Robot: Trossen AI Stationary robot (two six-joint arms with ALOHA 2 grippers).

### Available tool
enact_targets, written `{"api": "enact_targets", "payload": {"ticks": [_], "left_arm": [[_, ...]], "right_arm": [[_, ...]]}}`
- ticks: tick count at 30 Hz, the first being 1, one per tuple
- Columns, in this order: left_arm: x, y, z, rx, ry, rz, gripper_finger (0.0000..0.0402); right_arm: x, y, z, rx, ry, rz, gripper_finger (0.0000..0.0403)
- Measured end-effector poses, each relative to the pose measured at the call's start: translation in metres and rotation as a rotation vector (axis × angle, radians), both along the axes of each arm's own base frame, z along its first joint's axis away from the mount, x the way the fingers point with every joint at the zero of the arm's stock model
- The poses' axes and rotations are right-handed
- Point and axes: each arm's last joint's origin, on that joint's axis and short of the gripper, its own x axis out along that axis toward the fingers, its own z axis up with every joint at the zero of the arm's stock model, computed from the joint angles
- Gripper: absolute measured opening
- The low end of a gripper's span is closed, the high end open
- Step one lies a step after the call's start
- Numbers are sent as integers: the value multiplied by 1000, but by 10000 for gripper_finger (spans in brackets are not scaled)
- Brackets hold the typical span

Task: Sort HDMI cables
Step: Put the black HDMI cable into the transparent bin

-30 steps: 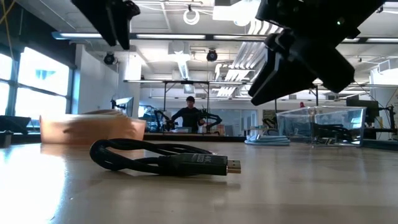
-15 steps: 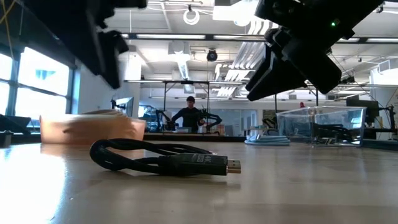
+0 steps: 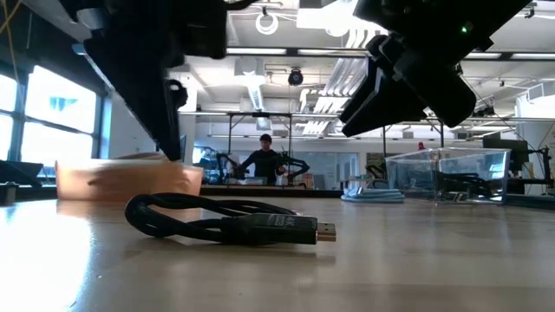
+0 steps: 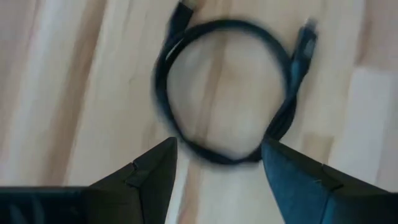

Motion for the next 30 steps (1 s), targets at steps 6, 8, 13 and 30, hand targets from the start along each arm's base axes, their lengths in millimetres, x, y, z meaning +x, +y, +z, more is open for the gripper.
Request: {"api": "enact_targets", "payload": {"ticks": [6,8,13,30], "left_arm": [[7,10,-9,-32,39,22,229],[7,12,-12,-36,61,25,229],[12,13,-21,-51,87,14,229],[14,13,-37,-20,139,13,229]], "right_arm": [[-1,0,-1,-3,13,1,181],[-1,0,-1,1,14,1,181],[-1,0,-1,-2,16,-1,181],[-1,0,-1,2,11,2,181]]}}
